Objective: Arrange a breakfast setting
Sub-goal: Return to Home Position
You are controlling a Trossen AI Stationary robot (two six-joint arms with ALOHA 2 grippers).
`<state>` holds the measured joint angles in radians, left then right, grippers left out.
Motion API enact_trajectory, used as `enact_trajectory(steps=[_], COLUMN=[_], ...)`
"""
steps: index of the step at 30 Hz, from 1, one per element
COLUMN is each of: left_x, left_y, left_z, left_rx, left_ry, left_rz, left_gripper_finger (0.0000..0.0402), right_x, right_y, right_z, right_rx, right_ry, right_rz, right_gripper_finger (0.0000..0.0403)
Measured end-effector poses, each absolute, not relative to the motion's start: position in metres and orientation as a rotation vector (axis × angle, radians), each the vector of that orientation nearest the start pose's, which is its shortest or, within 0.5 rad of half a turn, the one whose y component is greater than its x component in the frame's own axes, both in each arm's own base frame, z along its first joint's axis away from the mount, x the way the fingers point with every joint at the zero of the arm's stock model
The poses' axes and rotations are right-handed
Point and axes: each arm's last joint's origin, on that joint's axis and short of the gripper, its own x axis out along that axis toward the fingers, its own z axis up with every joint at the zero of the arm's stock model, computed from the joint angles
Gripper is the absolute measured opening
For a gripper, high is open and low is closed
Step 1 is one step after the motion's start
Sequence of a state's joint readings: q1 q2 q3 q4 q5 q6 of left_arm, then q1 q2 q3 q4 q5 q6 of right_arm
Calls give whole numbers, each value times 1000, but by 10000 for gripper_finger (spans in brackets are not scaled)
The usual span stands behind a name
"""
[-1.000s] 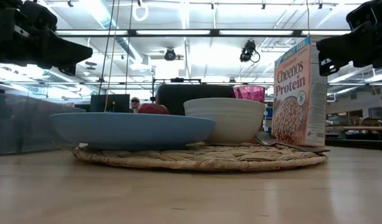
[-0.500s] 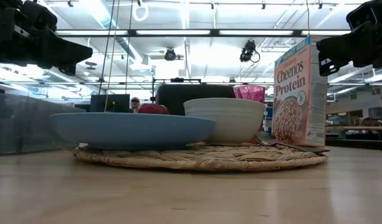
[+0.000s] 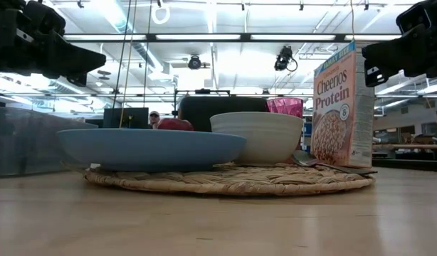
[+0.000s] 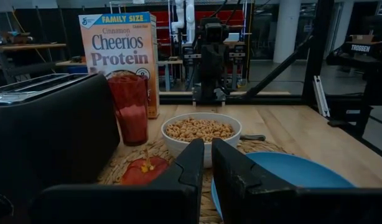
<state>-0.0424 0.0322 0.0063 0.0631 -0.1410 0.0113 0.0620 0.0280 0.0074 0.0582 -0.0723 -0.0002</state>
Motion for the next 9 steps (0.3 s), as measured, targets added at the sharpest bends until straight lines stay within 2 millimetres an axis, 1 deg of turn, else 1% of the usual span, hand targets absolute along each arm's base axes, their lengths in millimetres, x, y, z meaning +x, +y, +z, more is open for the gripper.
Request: enact_trajectory(steps=[9], left_x=[99], left_y=[0], left_z=[169], left_rx=[8], left_ry=[-36], left_rz=[99], left_gripper_finger=[41], right_x=[99], right_y=[8], right_z=[169], right_rx=[0], right_ry=[-38], right_rz=[134], right_gripper_finger=[29])
